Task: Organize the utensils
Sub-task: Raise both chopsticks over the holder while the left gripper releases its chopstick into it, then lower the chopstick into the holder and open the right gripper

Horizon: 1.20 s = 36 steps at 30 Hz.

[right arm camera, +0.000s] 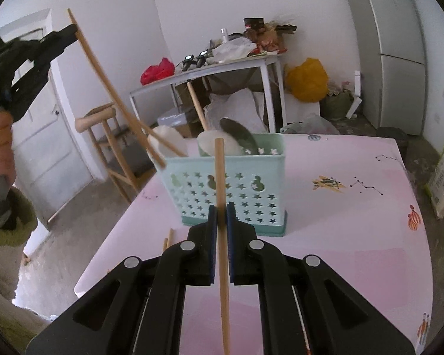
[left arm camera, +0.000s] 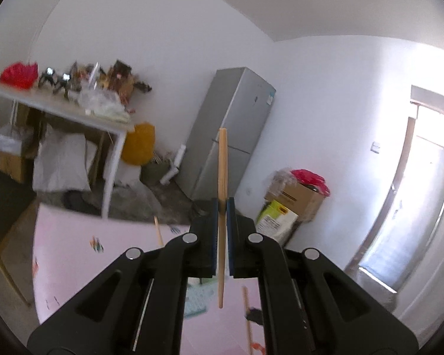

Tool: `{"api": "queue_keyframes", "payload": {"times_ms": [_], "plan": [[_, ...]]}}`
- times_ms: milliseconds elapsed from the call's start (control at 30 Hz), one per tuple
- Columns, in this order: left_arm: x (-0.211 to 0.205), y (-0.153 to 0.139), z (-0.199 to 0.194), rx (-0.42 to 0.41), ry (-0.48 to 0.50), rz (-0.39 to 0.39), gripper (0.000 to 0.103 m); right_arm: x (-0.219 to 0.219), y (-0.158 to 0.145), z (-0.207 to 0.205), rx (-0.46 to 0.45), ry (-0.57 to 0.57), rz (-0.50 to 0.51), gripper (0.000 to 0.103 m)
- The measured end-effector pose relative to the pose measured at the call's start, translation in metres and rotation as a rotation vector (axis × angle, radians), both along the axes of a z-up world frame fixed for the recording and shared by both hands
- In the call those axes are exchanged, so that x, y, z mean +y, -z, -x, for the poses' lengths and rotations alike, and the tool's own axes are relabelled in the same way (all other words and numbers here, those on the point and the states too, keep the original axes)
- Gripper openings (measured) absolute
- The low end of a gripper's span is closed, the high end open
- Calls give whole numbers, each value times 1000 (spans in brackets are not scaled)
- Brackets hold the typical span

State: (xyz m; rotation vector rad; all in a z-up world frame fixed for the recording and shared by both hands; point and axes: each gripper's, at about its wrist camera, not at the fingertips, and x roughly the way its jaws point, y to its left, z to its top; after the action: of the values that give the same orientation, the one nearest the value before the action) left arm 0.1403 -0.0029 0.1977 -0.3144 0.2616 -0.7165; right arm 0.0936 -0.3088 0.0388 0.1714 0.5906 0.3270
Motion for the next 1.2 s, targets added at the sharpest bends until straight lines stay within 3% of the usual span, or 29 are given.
{"api": "queue_keyframes", "payload": {"times_ms": [200,600,933,1200], "plan": [[-17,-2,-25,-39,-89,-69,4,-6,1,2,-8,9,-14,6],[-34,35,-62,-12,-180,-160,4,-15,1,3,-7,20,-28,6],[-36,71,-70,58,-144,-141,4,-16,-3,6,-8,32,-18,6],[-25,76,-62,68,-140,-125,20,-15,-9,8,-16,42,-5,6]]}}
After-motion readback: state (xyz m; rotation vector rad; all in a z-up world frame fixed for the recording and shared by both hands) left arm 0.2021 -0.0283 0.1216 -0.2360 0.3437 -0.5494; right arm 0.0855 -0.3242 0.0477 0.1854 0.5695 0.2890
